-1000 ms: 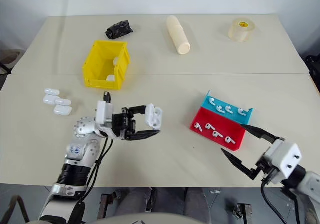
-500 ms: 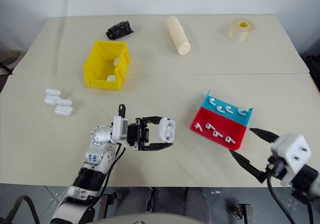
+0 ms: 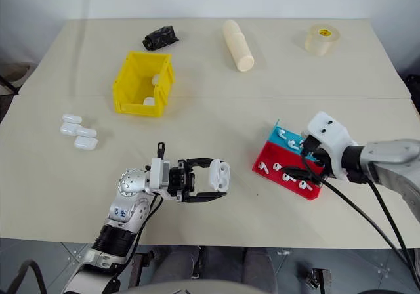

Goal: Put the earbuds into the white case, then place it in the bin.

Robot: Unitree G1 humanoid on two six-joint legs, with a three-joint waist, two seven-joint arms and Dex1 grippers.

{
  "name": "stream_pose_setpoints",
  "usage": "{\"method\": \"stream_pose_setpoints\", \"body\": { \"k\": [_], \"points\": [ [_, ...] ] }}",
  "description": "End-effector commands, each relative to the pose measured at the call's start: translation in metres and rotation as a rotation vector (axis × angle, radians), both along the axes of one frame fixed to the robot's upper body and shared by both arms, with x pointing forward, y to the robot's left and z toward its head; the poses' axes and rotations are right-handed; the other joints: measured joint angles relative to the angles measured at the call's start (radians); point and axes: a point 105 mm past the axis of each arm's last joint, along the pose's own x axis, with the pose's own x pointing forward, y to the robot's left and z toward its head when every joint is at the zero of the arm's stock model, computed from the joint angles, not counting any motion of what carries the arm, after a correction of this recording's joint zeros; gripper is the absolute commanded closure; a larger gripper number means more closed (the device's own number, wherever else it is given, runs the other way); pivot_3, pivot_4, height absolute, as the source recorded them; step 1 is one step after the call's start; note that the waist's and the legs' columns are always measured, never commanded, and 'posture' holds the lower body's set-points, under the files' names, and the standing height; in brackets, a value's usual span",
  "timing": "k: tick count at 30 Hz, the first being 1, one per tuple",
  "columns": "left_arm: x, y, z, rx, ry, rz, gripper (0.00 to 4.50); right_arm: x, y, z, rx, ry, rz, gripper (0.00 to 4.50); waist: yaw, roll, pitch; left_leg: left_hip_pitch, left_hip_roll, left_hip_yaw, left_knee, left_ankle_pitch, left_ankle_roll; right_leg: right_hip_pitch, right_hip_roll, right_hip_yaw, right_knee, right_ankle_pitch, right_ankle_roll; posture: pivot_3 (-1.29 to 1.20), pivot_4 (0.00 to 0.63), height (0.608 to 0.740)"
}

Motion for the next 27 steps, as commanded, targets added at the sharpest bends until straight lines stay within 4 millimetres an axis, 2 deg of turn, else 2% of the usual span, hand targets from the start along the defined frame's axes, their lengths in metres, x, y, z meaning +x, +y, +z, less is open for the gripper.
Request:
{"method": "stream_pose_setpoints", "body": {
  "k": [1, 4, 7, 12, 25, 27],
  "points": [
    [-0.004, -0.001, 0.009, -0.017, -0.033, 0.014, 1.73, 0.015, -0.009, -0.002, -0.061, 0.005, -0.010, 0.00, 0.000, 0.000, 0.000, 0.000, 0.000, 0.000, 0.000, 0.000, 0.000, 0.000, 0.000, 0.000, 0.000, 0.000, 0.000, 0.00, 0.150, 0.740],
    [-0.005, 0.000, 0.009, -0.016, -0.031, 0.025, 1.73, 0.023, -0.011, -0.003, -0.082, 0.014, 0.006, 0.00, 0.000, 0.000, 0.000, 0.000, 0.000, 0.000, -0.001, 0.000, 0.000, -0.001, 0.000, 0.001, 0.000, 0.000, 0.000, 0.00, 0.150, 0.740],
    [-0.005, 0.000, 0.009, -0.018, -0.027, 0.037, 1.73, 0.026, -0.011, -0.004, -0.094, 0.025, 0.031, 0.58, 0.000, 0.000, 0.000, 0.000, 0.000, 0.001, -0.001, 0.000, 0.000, -0.002, 0.000, 0.001, 0.000, 0.000, 0.000, 0.00, 0.150, 0.740],
    [-0.006, 0.001, 0.009, -0.021, -0.019, 0.047, 1.73, 0.029, -0.009, -0.006, -0.107, 0.033, 0.069, 2.31, 0.000, 0.000, 0.000, -0.001, 0.000, 0.001, -0.001, 0.000, 0.000, -0.002, 0.000, 0.001, 0.000, 0.000, 0.000, 0.00, 0.150, 0.740],
    [-0.005, 0.002, 0.012, -0.021, -0.015, 0.056, 1.73, 0.031, -0.010, -0.013, -0.133, 0.058, 0.101, 2.31, 0.000, 0.000, 0.000, -0.001, 0.000, 0.001, -0.001, 0.000, 0.000, -0.002, 0.000, 0.001, 0.001, 0.000, 0.000, 0.00, 0.150, 0.740],
    [-0.005, 0.003, 0.012, -0.019, -0.015, 0.058, 1.73, 0.032, -0.010, -0.013, -0.133, 0.057, 0.101, 2.69, 0.000, 0.000, 0.000, -0.001, 0.000, 0.001, -0.001, 0.000, 0.000, -0.002, 0.000, 0.001, 0.001, 0.000, 0.000, 0.00, 0.150, 0.740]
  ]
}}
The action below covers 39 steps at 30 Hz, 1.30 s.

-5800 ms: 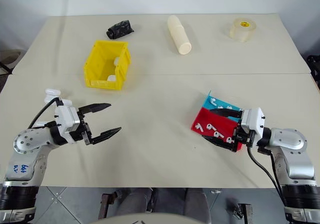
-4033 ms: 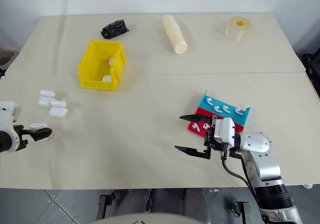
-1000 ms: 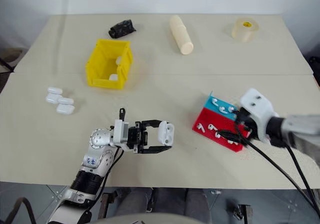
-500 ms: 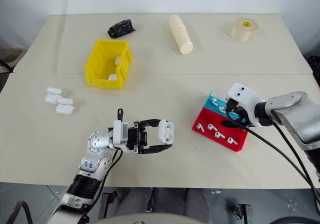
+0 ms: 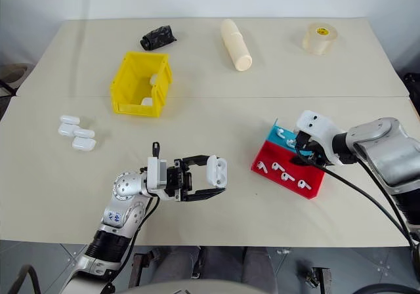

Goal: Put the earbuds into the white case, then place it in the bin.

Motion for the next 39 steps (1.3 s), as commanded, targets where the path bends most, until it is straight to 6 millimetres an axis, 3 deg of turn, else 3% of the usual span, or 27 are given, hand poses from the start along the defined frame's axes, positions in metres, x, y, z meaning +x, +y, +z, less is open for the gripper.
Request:
{"method": "stream_pose_setpoints", "body": {
  "k": [1, 11, 14, 23, 27, 39],
  "points": [
    [-0.004, -0.001, 0.010, -0.019, -0.039, -0.007, 1.73, 0.004, 0.003, 0.008, -0.010, -0.035, 0.025, 2.89, 0.000, 0.000, 0.000, 0.000, 0.000, 0.000, 0.000, 0.000, 0.000, 0.000, 0.000, 0.000, 0.000, 0.000, 0.000, 0.00, 0.150, 0.740],
    [-0.004, 0.000, 0.011, -0.016, -0.039, 0.001, 1.73, 0.003, 0.007, 0.004, -0.010, -0.018, 0.049, 2.89, 0.000, 0.000, 0.000, 0.000, 0.000, 0.000, 0.000, 0.000, 0.000, 0.000, 0.000, 0.000, 0.000, 0.000, 0.000, 0.00, 0.150, 0.740],
    [-0.004, 0.001, 0.011, -0.015, -0.038, 0.003, 1.73, 0.004, 0.007, 0.003, -0.011, -0.020, 0.049, 3.75, 0.000, 0.000, 0.000, 0.000, 0.000, 0.000, 0.000, 0.000, 0.000, 0.000, 0.000, 0.000, 0.000, 0.000, 0.000, 0.00, 0.150, 0.740],
    [-0.004, 0.002, 0.012, -0.013, -0.039, 0.006, 1.73, 0.003, 0.008, 0.001, -0.010, -0.011, 0.055, 3.75, 0.000, 0.000, 0.000, 0.000, 0.000, 0.000, 0.000, 0.000, 0.000, 0.000, 0.000, 0.000, 0.000, 0.000, 0.000, 0.00, 0.150, 0.740],
    [-0.004, 0.002, 0.012, -0.013, -0.038, 0.005, 1.73, 0.002, 0.008, -0.001, -0.011, -0.005, 0.059, 4.46, -0.001, 0.000, 0.000, 0.000, 0.000, 0.000, 0.000, 0.000, 0.000, 0.000, 0.000, 0.000, 0.000, 0.000, 0.000, 0.00, 0.150, 0.740],
    [-0.005, 0.004, 0.012, -0.006, -0.035, 0.011, 1.73, -0.002, 0.011, -0.004, -0.019, 0.009, 0.146, 4.46, -0.001, 0.000, 0.000, 0.000, 0.000, 0.000, 0.000, 0.000, 0.000, 0.000, 0.000, 0.000, 0.000, 0.000, 0.000, 0.00, 0.150, 0.740]
  ]
}}
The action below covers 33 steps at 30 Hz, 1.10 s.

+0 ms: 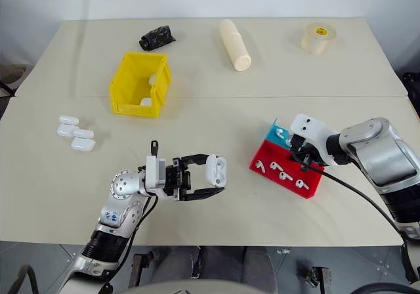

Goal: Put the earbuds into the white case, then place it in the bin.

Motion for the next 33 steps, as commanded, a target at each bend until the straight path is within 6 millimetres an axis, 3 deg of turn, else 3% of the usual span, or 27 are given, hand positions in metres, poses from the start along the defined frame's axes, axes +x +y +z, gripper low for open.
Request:
{"method": "stream_pose_setpoints", "body": {
  "k": [1, 15, 31, 32, 33],
  "points": [
    [-0.004, 0.002, 0.008, -0.019, -0.032, 0.006, 1.73, -0.004, 0.001, 0.000, -0.013, 0.005, 0.073, 4.46, 0.000, 0.000, 0.000, 0.000, 0.000, 0.000, 0.000, 0.000, 0.000, 0.000, 0.000, 0.000, 0.000, 0.000, 0.000, 0.00, 0.150, 0.740],
    [-0.007, 0.007, 0.006, -0.009, -0.023, 0.022, 1.73, -0.010, -0.009, -0.007, -0.138, -0.030, 0.497, 4.46, -0.001, 0.000, 0.000, 0.000, 0.000, 0.000, 0.000, 0.000, 0.000, 0.001, 0.000, 0.000, 0.000, 0.000, 0.000, 0.00, 0.150, 0.740],
    [-0.008, 0.011, 0.007, 0.000, -0.021, 0.043, 1.73, -0.009, -0.009, -0.019, -0.084, 0.049, 0.466, 4.46, 0.000, -0.003, -0.002, 0.002, 0.001, 0.000, 0.001, 0.000, 0.000, 0.003, 0.001, 0.000, 0.000, 0.000, 0.000, 0.00, 0.150, 0.740],
    [-0.008, 0.011, 0.007, 0.000, -0.021, 0.043, 1.73, -0.009, -0.007, -0.017, -0.073, 0.037, 0.470, 3.88, 0.000, -0.003, -0.002, 0.002, 0.001, 0.000, 0.001, 0.000, 0.000, 0.003, 0.001, 0.000, 0.000, 0.000, 0.000, 0.00, 0.150, 0.740],
    [-0.008, 0.011, 0.007, 0.000, -0.020, 0.043, 1.73, -0.009, -0.004, -0.015, -0.065, 0.031, 0.469, 3.65, 0.000, -0.003, -0.002, 0.002, 0.001, 0.000, 0.001, 0.000, 0.000, 0.003, 0.001, 0.000, 0.000, 0.000, 0.000, 0.00, 0.150, 0.740]
  ]
}}
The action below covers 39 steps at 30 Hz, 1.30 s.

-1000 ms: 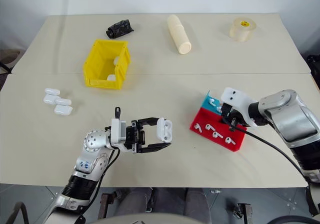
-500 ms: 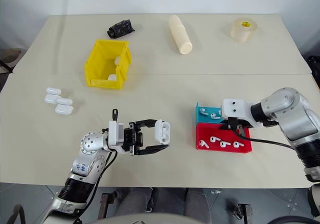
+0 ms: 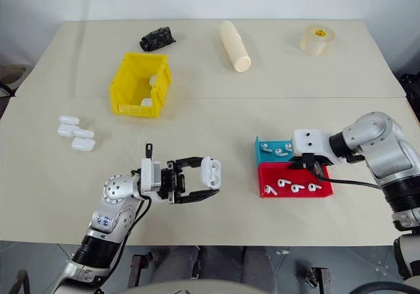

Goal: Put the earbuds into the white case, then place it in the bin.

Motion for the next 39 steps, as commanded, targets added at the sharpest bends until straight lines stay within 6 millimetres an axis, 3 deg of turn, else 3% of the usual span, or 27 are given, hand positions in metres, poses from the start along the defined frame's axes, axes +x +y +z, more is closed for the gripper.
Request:
{"method": "stream_pose_setpoints", "body": {
  "k": [1, 2, 13, 23, 31, 35, 39],
  "points": [
    [-0.004, 0.001, 0.011, -0.029, -0.039, 0.000, 1.73, -0.004, 0.005, -0.003, 0.009, 0.026, -0.008, 3.33, 0.000, 0.000, 0.000, 0.000, 0.000, 0.000, 0.000, 0.000, 0.000, 0.000, 0.000, 0.000, 0.000, 0.000, 0.000, 0.00, 0.150, 0.740],
    [-0.004, 0.000, 0.011, -0.029, -0.040, -0.001, 1.73, -0.004, 0.006, -0.001, 0.014, 0.018, -0.010, 3.03, 0.000, 0.000, 0.000, 0.000, 0.000, 0.000, 0.000, 0.000, 0.000, 0.000, 0.000, 0.000, 0.000, 0.000, 0.000, 0.00, 0.150, 0.740],
    [-0.002, -0.002, 0.011, -0.031, -0.040, -0.021, 1.73, -0.006, 0.005, 0.007, 0.031, -0.006, -0.030, 3.03, 0.000, 0.000, 0.000, -0.001, 0.000, 0.000, 0.000, 0.000, 0.000, -0.001, 0.000, 0.000, 0.000, 0.000, 0.000, 0.00, 0.150, 0.740],
    [-0.001, -0.003, 0.012, -0.032, -0.041, -0.025, 1.73, -0.001, 0.005, 0.025, 0.040, -0.069, -0.028, 3.03, 0.000, 0.000, 0.000, -0.001, 0.000, 0.001, -0.001, 0.000, 0.000, -0.001, 0.000, 0.000, 0.000, 0.000, 0.000, 0.00, 0.150, 0.740],
    [-0.002, -0.003, 0.011, -0.035, -0.039, -0.025, 1.73, 0.000, -0.002, 0.047, 0.074, -0.133, -0.059, 3.03, 0.000, 0.000, 0.000, -0.001, 0.000, 0.001, -0.001, 0.000, 0.000, -0.002, 0.000, 0.000, 0.000, 0.000, 0.000, 0.00, 0.150, 0.740],
    [-0.002, -0.002, 0.010, -0.035, -0.036, -0.024, 1.73, -0.013, -0.012, 0.064, 0.152, -0.162, -0.078, 3.03, 0.003, 0.000, 0.000, -0.001, 0.000, 0.001, -0.001, 0.000, 0.000, -0.002, 0.000, 0.001, 0.000, 0.000, 0.000, 0.00, 0.150, 0.740],
    [-0.002, 0.000, 0.009, -0.032, -0.027, -0.029, 1.73, -0.035, -0.018, 0.068, 0.242, -0.205, -0.084, 2.10, 0.007, 0.000, 0.000, -0.002, -0.001, 0.000, -0.002, 0.000, 0.000, -0.002, -0.001, 0.000, -0.001, 0.000, 0.000, 0.00, 0.150, 0.740]
  ]
}}
